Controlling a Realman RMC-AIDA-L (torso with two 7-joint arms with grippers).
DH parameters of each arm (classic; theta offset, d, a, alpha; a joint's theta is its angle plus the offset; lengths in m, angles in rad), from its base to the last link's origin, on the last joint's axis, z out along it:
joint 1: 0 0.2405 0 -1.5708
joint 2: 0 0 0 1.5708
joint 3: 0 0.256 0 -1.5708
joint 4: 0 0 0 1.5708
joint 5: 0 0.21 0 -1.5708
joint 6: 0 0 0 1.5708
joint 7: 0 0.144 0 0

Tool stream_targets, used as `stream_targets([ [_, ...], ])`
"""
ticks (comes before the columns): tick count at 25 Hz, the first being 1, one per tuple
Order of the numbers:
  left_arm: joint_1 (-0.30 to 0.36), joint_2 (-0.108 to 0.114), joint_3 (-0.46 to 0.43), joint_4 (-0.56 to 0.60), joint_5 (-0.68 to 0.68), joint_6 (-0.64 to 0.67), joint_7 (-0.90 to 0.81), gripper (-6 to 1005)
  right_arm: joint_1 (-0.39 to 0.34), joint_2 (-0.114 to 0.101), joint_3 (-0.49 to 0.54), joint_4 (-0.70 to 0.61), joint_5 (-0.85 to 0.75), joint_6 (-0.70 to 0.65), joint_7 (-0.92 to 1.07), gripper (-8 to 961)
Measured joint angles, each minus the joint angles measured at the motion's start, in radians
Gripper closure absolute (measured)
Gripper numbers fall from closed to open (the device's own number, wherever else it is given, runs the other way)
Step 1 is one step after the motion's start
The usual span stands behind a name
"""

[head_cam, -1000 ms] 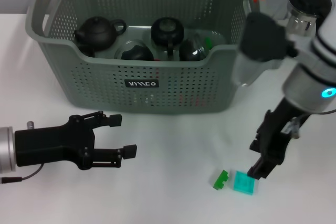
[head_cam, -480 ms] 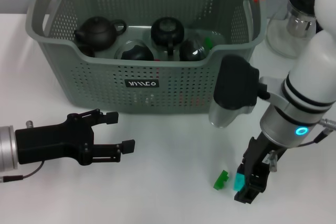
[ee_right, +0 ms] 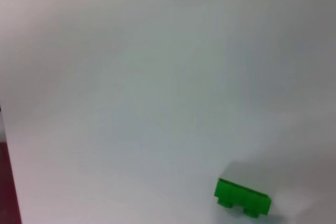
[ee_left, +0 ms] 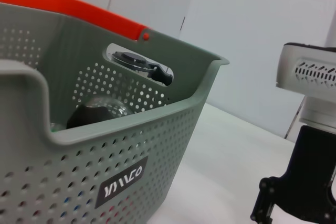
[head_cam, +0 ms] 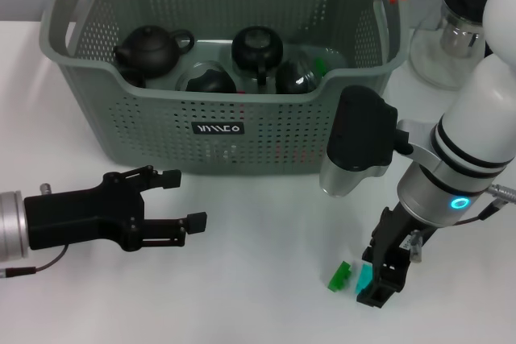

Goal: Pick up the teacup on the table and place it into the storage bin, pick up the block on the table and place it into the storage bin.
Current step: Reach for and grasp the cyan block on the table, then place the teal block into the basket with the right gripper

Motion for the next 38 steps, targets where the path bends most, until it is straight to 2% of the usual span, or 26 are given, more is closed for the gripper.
stream_targets([
  [11, 0.001, 0.0, 0.0, 0.0, 0.001, -0.003, -0.007, 68, -0.001, 0.003, -0.005, -0.002, -0.006, -0.002, 0.011, 285],
  [17, 0.002, 0.0, 0.0, 0.0, 0.001, -0.003, -0.007, 68, -0.001, 0.002, -0.059, 0.0, -0.006, 0.016, 0.046, 285],
  [30, 0.006, 0.0, 0.0, 0.0, 0.005, -0.003, -0.008, 68, -0.001, 0.001, -0.103, -0.009, -0.017, 0.021, 0.054, 284],
  [33, 0.006, 0.0, 0.0, 0.0, 0.006, -0.003, -0.008, 68, -0.009, 0.002, -0.108, -0.033, -0.024, 0.02, 0.057, 363],
  [38, 0.007, 0.0, 0.0, 0.0, 0.006, -0.004, -0.007, 69, -0.066, -0.003, -0.08, -0.171, -0.028, -0.019, 0.066, 466],
])
